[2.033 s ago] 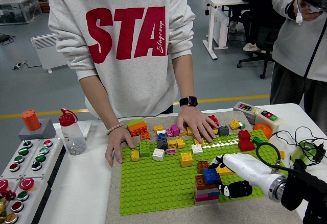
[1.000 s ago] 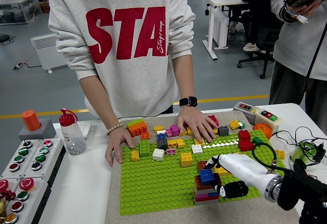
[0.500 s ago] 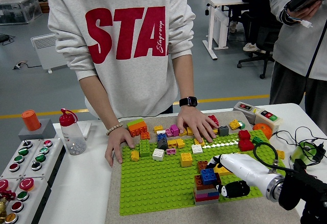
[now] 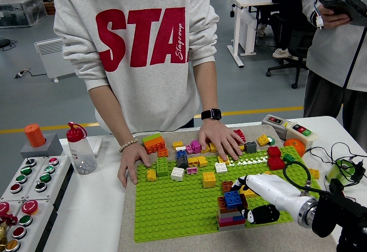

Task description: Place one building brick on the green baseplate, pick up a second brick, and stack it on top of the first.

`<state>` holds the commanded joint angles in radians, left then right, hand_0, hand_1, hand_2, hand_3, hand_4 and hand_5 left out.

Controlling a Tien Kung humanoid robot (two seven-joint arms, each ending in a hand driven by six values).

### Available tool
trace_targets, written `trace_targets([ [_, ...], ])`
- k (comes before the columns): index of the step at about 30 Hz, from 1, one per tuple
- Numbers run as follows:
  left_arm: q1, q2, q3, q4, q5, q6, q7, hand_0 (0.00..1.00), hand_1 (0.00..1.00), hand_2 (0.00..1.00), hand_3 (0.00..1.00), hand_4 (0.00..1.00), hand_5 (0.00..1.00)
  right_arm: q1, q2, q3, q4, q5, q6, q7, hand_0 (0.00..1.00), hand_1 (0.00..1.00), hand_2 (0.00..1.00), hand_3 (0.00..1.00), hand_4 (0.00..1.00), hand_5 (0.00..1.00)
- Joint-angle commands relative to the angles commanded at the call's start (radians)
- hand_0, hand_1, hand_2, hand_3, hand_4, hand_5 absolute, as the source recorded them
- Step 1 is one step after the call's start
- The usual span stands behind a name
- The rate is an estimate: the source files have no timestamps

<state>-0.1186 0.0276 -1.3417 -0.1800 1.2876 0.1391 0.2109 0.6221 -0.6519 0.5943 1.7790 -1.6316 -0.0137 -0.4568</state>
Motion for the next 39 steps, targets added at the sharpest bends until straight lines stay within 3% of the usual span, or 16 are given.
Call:
trace_targets([
  [23, 0.001, 0.0, -0.002, 0.0, 0.004, 0.0, 0.0, 0.664, 0.684, 0.699, 0.574, 0.301, 0.998, -0.001, 0.007, 0.007, 0.0, 0.0, 0.001, 0.0, 0.898, 0.78, 0.843, 0.718, 0.522, 0.2],
  [39, 0.005, -0.001, -0.003, 0.0, 0.008, 0.0, 0.0, 0.663, 0.684, 0.699, 0.574, 0.299, 0.998, -0.005, 0.007, 0.01, 0.0, 0.003, 0.033, -0.007, 0.904, 0.799, 0.866, 0.74, 0.559, 0.224],
])
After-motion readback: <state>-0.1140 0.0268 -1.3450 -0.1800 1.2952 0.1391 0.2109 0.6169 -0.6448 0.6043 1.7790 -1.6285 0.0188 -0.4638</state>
